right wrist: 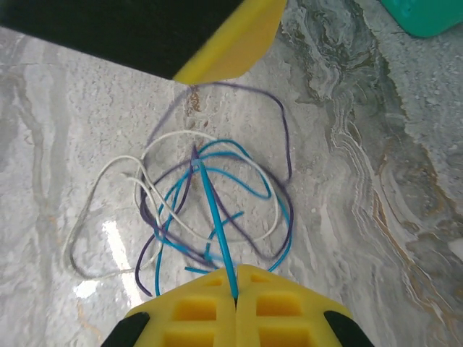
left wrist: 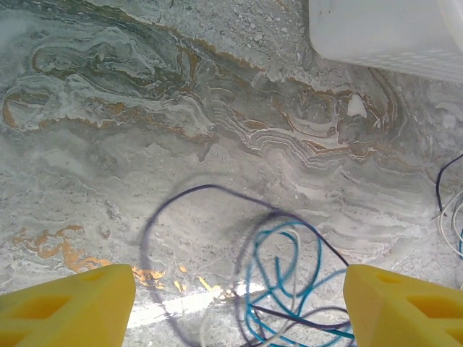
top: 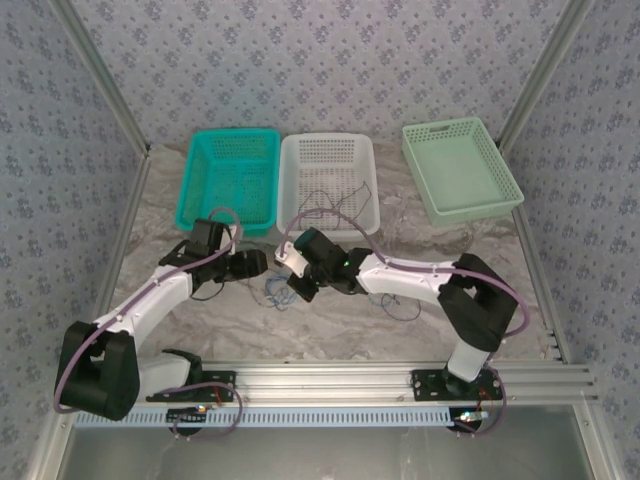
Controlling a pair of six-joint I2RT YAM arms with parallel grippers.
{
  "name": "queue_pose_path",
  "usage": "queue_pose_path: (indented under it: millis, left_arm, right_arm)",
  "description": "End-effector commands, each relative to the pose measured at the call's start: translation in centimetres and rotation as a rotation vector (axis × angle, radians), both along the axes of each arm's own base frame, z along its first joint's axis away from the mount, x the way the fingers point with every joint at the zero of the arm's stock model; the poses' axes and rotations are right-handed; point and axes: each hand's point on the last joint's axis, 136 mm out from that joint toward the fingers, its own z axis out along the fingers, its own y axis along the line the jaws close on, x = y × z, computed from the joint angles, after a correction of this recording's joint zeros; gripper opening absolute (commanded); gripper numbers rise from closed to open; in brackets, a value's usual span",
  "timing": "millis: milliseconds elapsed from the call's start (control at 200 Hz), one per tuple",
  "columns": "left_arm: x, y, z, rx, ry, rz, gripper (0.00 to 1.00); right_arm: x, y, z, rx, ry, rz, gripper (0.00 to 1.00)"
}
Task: Untangle the cables
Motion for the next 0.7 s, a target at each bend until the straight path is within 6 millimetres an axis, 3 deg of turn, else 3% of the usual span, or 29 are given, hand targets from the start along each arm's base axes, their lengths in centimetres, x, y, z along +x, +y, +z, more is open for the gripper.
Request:
queue_pose_path:
  millis: [0,205,465,625,695]
  left_arm:
    - [0.1,-0.4,0.5,-0.025,-0.021,-0.016,0.76]
    - [0.2,-0.8,0.8,-0.04,-0.036,-0.032,0.76]
    - [-0.7,-4.4,1.5,-0.08,-0.087,-0.194,0.75]
    - [-1.2,-4.7,1.5,-0.1,-0.097,-0.224,0.75]
    - [-1.3,-4.7,1.8,-0.108,-0.117,-0.228,0.75]
  right_arm:
    - [-1.2,-1.7,0.4,-0.043,0.018,0.018,0.0]
    - [-1.6,-1.9,3.8,0.03,-0.007,0.013,0.0]
    - [-1.4,-1.7,7.4,0.116,-0.033,0.006,0.0]
    - [-1.2,-2.2,10.9,0.239,-0.02,-0.006,0.0]
    - [-0.8,-2.8,11.5,0.252,-0.008,-0.024,0.0]
